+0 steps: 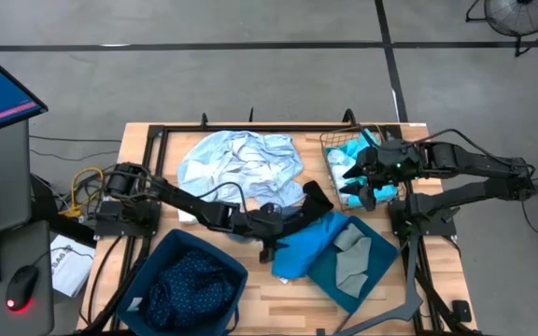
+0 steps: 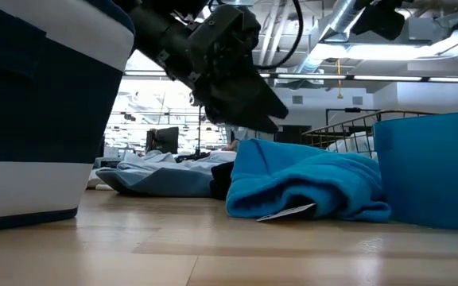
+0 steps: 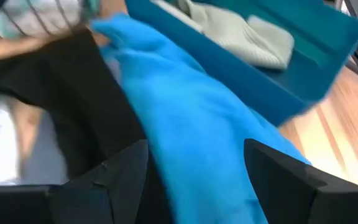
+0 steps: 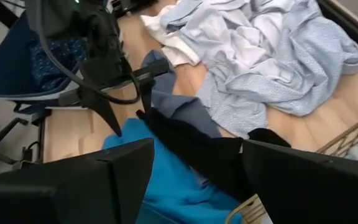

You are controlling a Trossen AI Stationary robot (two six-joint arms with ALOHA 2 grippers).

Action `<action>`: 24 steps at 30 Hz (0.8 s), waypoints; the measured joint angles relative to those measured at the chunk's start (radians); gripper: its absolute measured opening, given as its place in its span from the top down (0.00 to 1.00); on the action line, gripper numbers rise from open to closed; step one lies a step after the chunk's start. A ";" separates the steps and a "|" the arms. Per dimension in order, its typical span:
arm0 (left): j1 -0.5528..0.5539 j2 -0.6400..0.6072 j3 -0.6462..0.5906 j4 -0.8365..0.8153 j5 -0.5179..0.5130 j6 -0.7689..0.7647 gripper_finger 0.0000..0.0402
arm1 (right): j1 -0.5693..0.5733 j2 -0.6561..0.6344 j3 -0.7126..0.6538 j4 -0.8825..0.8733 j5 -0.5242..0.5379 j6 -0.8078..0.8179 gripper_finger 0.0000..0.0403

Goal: Pick & Place Cloths
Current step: Put the blue shorts into the wire basket

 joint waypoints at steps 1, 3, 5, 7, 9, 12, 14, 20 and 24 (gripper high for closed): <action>-0.006 0.008 0.000 0.001 0.000 -0.009 0.38 | 0.010 0.000 0.000 0.000 0.006 0.004 0.41; -0.021 0.019 0.000 0.000 0.000 -0.025 0.38 | 0.029 0.000 0.000 0.000 0.025 0.006 0.41; -0.036 0.024 0.000 0.002 -0.001 -0.026 0.38 | 0.045 0.000 0.000 0.000 0.041 0.006 0.41; -0.044 0.035 0.000 -0.002 -0.001 -0.026 0.38 | 0.058 0.000 0.000 0.000 0.056 0.011 0.41; -0.046 0.049 -0.002 -0.004 -0.001 -0.027 0.38 | 0.067 0.000 0.000 0.000 0.062 0.014 0.41; -0.046 0.071 -0.001 -0.008 -0.001 -0.041 0.38 | 0.079 0.000 0.000 0.000 0.062 0.024 0.41; -0.046 0.086 -0.002 -0.015 0.000 -0.056 0.41 | 0.087 0.000 0.000 0.000 0.068 0.039 0.41; -0.042 0.061 -0.002 -0.044 -0.002 -0.109 0.60 | 0.108 0.000 0.000 0.000 0.111 0.056 0.41; -0.038 0.039 -0.002 -0.055 -0.023 -0.128 0.87 | 0.108 0.000 0.000 0.000 0.129 0.070 0.41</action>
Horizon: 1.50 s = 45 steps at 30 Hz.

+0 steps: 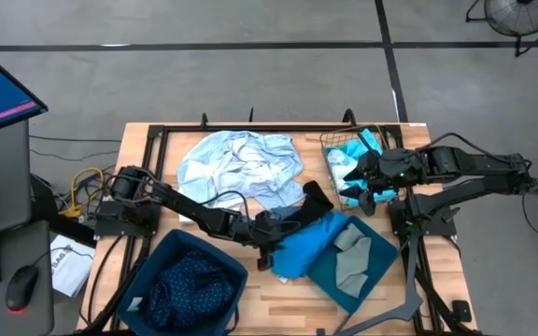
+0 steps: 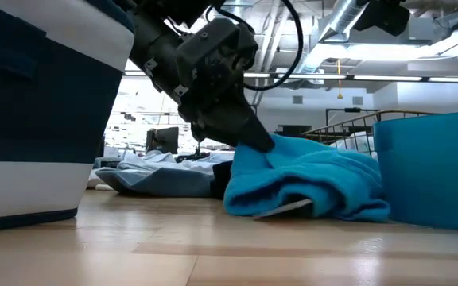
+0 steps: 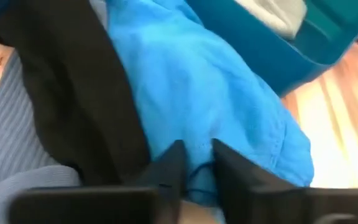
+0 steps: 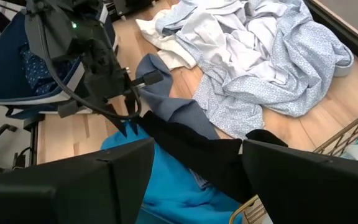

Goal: Pick & Place Cloths
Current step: Put the blue shorts into the wire basket

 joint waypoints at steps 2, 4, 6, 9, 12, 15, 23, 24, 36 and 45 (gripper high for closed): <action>0.001 0.000 0.000 -0.008 -0.005 -0.010 0.96 | 0.000 0.000 0.000 0.000 0.000 0.008 0.41; 0.005 0.000 0.000 -0.005 -0.005 -0.036 0.98 | 0.000 0.000 0.000 0.000 0.000 0.014 0.41; 0.009 -0.003 0.000 -0.007 -0.005 -0.061 0.99 | 0.003 0.000 0.000 0.005 0.000 0.015 0.41; 0.013 -0.057 0.007 -0.004 -0.015 -0.056 1.00 | 0.022 0.000 0.000 0.030 0.000 0.004 0.41; 0.026 -0.142 0.009 -0.003 -0.043 -0.030 1.00 | 0.052 0.000 0.000 0.081 0.000 -0.024 0.41; 0.050 -0.243 0.008 -0.006 -0.074 -0.021 1.00 | 0.082 0.024 0.000 0.157 0.005 -0.065 0.41; 0.101 -0.484 0.013 0.010 -0.100 0.037 1.00 | 0.117 0.190 0.000 0.399 0.068 -0.255 0.41; 0.102 -0.504 0.013 0.011 -0.100 0.038 1.00 | 0.114 0.218 0.000 0.439 0.068 -0.280 0.41; 0.099 -0.556 0.012 0.008 -0.098 0.060 1.00 | 0.056 0.495 0.000 0.858 0.043 -0.398 0.20; 0.099 -0.558 0.012 0.010 -0.094 0.060 1.00 | 0.054 0.598 0.001 0.869 -0.004 -0.348 0.30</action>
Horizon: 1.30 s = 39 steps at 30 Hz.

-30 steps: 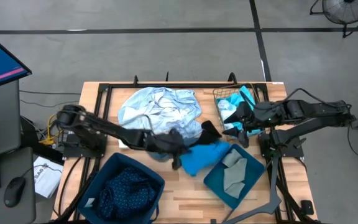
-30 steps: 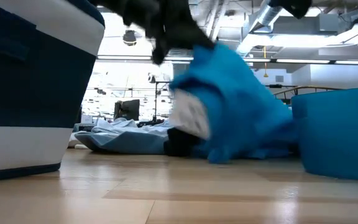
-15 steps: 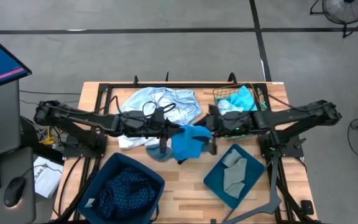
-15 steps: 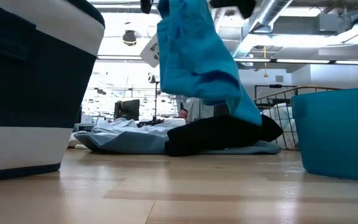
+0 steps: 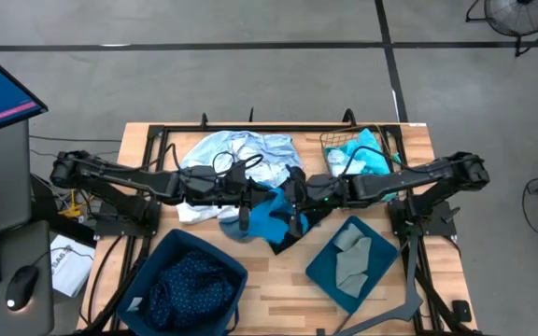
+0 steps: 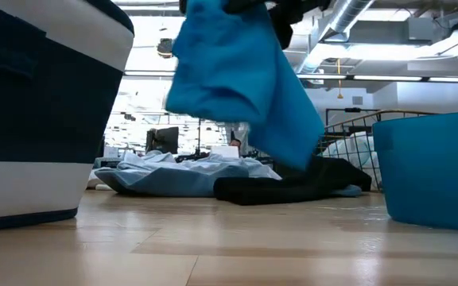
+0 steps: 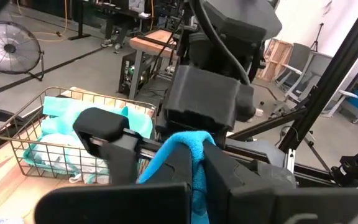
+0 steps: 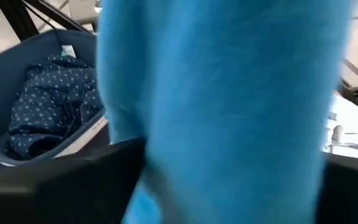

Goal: Pick & Place Cloths
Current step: Put the blue shorts into the wire basket

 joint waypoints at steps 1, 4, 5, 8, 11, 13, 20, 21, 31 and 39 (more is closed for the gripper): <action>0.000 0.000 0.000 -0.001 0.000 0.000 1.00 | 0.005 0.003 0.000 -0.001 0.002 -0.003 0.39; 0.001 0.000 0.000 -0.002 0.000 0.000 1.00 | 0.011 0.004 0.000 -0.009 0.002 -0.015 0.76; 0.001 0.000 0.000 -0.002 0.000 0.000 1.00 | 0.011 0.003 0.000 -0.011 0.002 -0.022 0.87; 0.001 0.000 0.000 -0.003 -0.001 0.000 1.00 | -0.008 -0.015 0.006 -0.061 0.016 0.010 0.96; 0.001 0.000 0.000 -0.004 -0.006 0.039 1.00 | -0.037 -0.043 0.038 -0.157 0.062 0.035 0.99; 0.001 0.000 0.000 -0.017 -0.008 0.068 1.00 | -0.057 -0.070 0.059 -0.246 0.111 0.045 0.99; 0.003 -0.001 0.000 -0.074 -0.064 0.068 0.95 | -0.187 -0.194 0.128 -0.530 0.273 0.021 1.00; 0.002 -0.002 0.000 -0.075 -0.059 0.068 0.94 | -0.216 -0.213 0.133 -0.567 0.302 0.017 1.00; -0.002 -0.002 0.000 -0.082 -0.055 0.062 0.81 | -0.501 -0.380 0.132 -0.808 0.421 0.037 1.00; -0.003 -0.002 0.000 -0.096 -0.053 0.060 0.81 | -0.605 -0.452 -0.013 -0.883 0.214 0.195 1.00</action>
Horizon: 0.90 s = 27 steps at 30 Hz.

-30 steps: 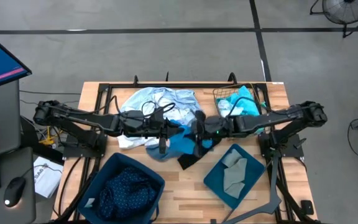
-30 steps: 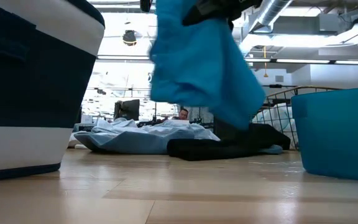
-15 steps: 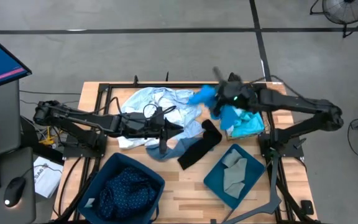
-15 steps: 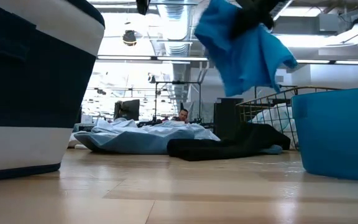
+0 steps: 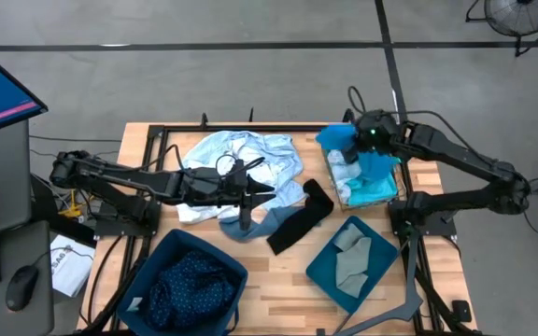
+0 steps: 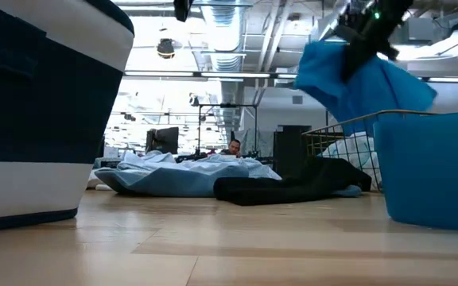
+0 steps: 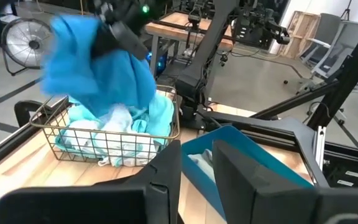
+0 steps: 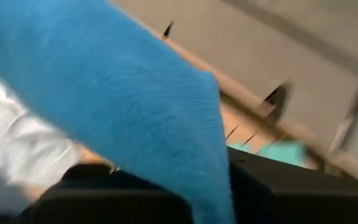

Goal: Pick & Place Cloths
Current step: Put the blue shorts into the wire basket

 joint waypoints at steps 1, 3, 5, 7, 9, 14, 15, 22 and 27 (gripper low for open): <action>0.000 0.000 0.000 -0.004 0.000 0.000 0.81 | -0.010 -0.008 -0.029 0.003 -0.046 0.019 1.00; 0.000 0.000 0.000 -0.006 0.000 0.000 0.81 | -0.027 -0.026 -0.085 0.028 -0.120 0.051 1.00; 0.000 0.000 0.000 -0.008 0.000 0.000 0.81 | -0.042 -0.042 -0.133 0.064 -0.184 0.090 1.00; 0.000 0.000 0.000 -0.009 0.000 0.000 0.81 | -0.059 -0.057 -0.175 0.095 -0.238 0.135 1.00; 0.000 0.000 0.000 -0.009 -0.001 0.000 0.81 | -0.076 -0.073 -0.205 0.142 -0.287 0.187 1.00; 0.000 0.001 0.000 -0.019 -0.003 -0.012 0.82 | -0.108 -0.136 -0.235 0.240 -0.395 0.290 1.00; 0.000 0.001 0.000 -0.022 -0.003 -0.021 0.82 | -0.110 -0.148 -0.234 0.255 -0.402 0.310 1.00; 0.000 0.001 0.000 -0.024 -0.003 -0.026 0.82 | -0.112 -0.227 -0.235 0.213 -0.425 0.386 1.00; 0.001 0.001 0.000 -0.024 -0.003 -0.020 0.82 | -0.104 -0.231 -0.235 0.141 -0.419 0.412 1.00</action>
